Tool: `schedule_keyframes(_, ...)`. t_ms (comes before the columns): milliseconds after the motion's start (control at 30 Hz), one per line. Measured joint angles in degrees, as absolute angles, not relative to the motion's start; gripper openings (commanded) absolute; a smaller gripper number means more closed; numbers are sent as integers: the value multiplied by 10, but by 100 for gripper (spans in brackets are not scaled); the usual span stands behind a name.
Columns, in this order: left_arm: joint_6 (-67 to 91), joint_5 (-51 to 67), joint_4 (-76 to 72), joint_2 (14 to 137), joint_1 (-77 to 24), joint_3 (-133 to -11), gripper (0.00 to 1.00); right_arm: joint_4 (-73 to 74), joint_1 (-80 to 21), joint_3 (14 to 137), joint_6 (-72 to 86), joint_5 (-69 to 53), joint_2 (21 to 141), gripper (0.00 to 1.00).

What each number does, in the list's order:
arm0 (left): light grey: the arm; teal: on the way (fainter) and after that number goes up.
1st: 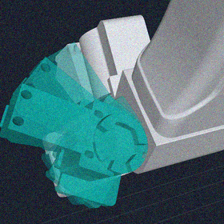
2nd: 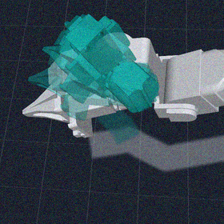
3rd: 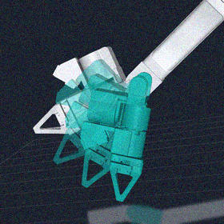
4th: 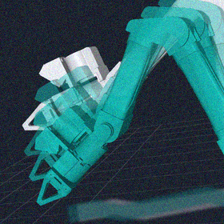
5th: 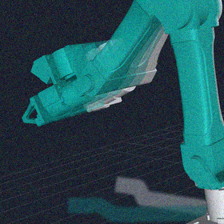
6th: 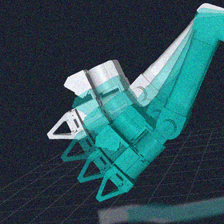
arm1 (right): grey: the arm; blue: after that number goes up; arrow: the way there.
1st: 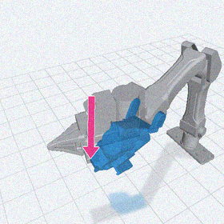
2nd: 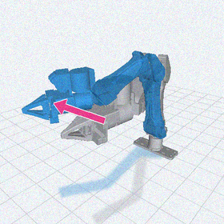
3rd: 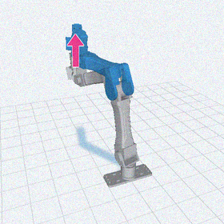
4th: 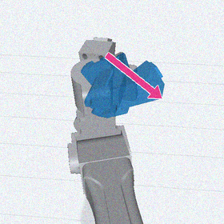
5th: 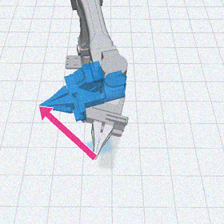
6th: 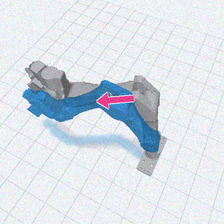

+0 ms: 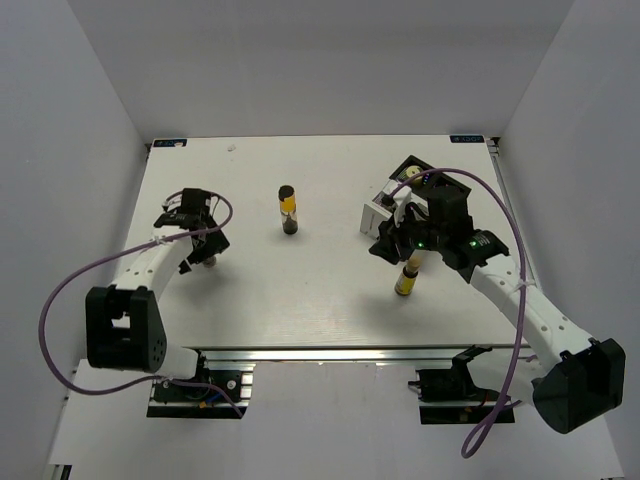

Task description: Organize the condiment bottles

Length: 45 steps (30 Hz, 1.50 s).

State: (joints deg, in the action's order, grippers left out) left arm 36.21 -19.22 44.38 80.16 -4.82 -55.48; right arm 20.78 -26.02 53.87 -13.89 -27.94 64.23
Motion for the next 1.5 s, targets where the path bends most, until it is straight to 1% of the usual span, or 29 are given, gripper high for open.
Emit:
schedule_keyframes(67,348,-182,422,828,-48,-569,93,208,-260,539,-139,-275,638,47)
schedule_keyframes(167,332,-173,401,852,-46,-586,87,208,-260,539,-139,-271,635,47)
schedule_keyframes(200,327,-172,397,858,-45,-592,78,208,-260,539,-139,-271,634,47)
schedule_keyframes(300,315,-170,385,870,-39,-606,61,208,-260,539,-140,-268,634,47)
schedule_keyframes(333,310,-169,383,871,-37,-608,53,208,-260,539,-140,-267,634,47)
schedule_keyframes(500,300,-168,378,871,-34,-608,40,208,-258,539,-140,-266,634,47)
schedule_keyframes(533,298,-167,377,871,-34,-608,35,208,-258,539,-140,-266,635,47)
schedule_keyframes(633,295,-161,377,870,-34,-608,21,208,-256,539,-140,-264,635,47)
schedule_keyframes(667,293,-156,377,868,-34,-608,11,208,-255,539,-140,-264,635,45)
schedule_keyframes(733,290,-135,378,861,-34,-608,3,209,-251,541,-141,-263,635,40)
schedule_keyframes(767,289,-121,379,855,-34,-608,0,210,-249,544,-142,-263,635,26)
schedule_keyframes(833,287,-91,384,837,-38,-608,0,213,-244,552,-145,-266,634,7)
schedule_keyframes(867,287,-78,386,824,-46,-608,0,213,-240,557,-142,-269,633,0)
schedule_keyframes(967,289,-44,392,775,-101,-609,0,214,-228,566,-130,-274,625,0)
schedule_keyframes(1067,298,-4,401,734,-200,-621,0,217,-218,575,-115,-276,614,0)
schedule_keyframes(1233,313,53,405,713,-330,-648,0,216,-207,597,-92,-268,604,0)
schedule_keyframes(1333,313,66,408,747,-378,-704,0,215,-205,604,-76,-243,597,0)
schedule_keyframes(1433,303,70,394,831,-407,-815,0,214,-197,608,-58,-208,597,0)
schedule_keyframes(1500,291,70,379,908,-415,-908,0,214,-184,608,-48,-184,597,0)
